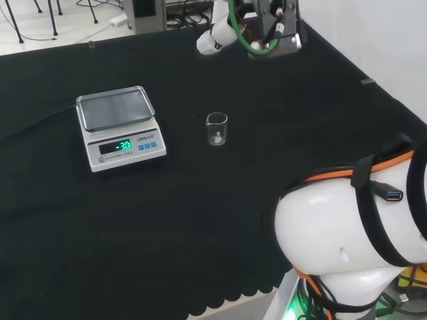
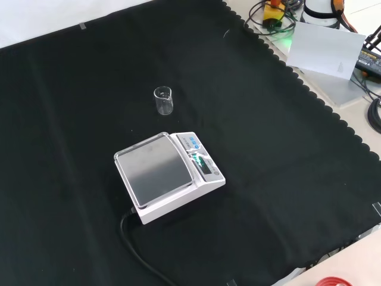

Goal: Pick up the beaker.

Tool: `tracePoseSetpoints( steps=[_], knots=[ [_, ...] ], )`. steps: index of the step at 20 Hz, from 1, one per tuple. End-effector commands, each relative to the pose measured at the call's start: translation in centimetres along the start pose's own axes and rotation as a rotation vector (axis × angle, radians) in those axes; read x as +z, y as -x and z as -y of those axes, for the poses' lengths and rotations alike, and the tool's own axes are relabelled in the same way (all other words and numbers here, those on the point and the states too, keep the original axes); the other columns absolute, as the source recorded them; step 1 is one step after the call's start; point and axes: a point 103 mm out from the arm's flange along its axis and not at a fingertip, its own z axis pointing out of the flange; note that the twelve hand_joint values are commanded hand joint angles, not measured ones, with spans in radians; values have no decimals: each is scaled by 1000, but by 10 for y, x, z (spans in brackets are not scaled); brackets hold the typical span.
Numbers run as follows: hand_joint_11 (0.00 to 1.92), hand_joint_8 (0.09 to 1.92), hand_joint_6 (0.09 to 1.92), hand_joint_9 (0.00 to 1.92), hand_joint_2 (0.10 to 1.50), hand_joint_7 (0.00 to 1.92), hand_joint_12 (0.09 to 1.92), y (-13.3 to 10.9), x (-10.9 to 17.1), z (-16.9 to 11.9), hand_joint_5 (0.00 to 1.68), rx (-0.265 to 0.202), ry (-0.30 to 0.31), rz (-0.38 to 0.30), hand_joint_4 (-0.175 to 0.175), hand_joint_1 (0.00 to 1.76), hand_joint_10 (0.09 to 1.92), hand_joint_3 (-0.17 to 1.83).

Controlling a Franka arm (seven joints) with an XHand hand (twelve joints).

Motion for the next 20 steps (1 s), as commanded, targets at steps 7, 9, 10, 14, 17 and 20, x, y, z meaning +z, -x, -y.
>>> tracePoseSetpoints(
  steps=[7, 9, 10, 14, 17, 20],
  knots=[
    [0, 698, 283, 407, 769, 288, 1466, -9, 50, -13, 395, -11, -24, 14, -56, 757, 808, 471],
    [0, 696, 284, 397, 766, 286, 1462, -11, 59, -16, 393, -14, -37, 32, -56, 758, 804, 471],
    [0, 696, 284, 395, 765, 287, 1460, -12, 63, -18, 390, -18, -42, 31, -56, 758, 803, 471],
    [0, 696, 283, 391, 762, 289, 1453, -18, 74, -28, 381, -30, -41, 15, -58, 760, 802, 472],
    [0, 695, 283, 389, 760, 286, 1450, -18, 81, -36, 376, -39, -45, -1, -58, 762, 802, 472],
    [0, 693, 284, 385, 758, 280, 1448, -18, 91, -44, 373, -43, -28, -27, -58, 763, 801, 472]
  ],
)
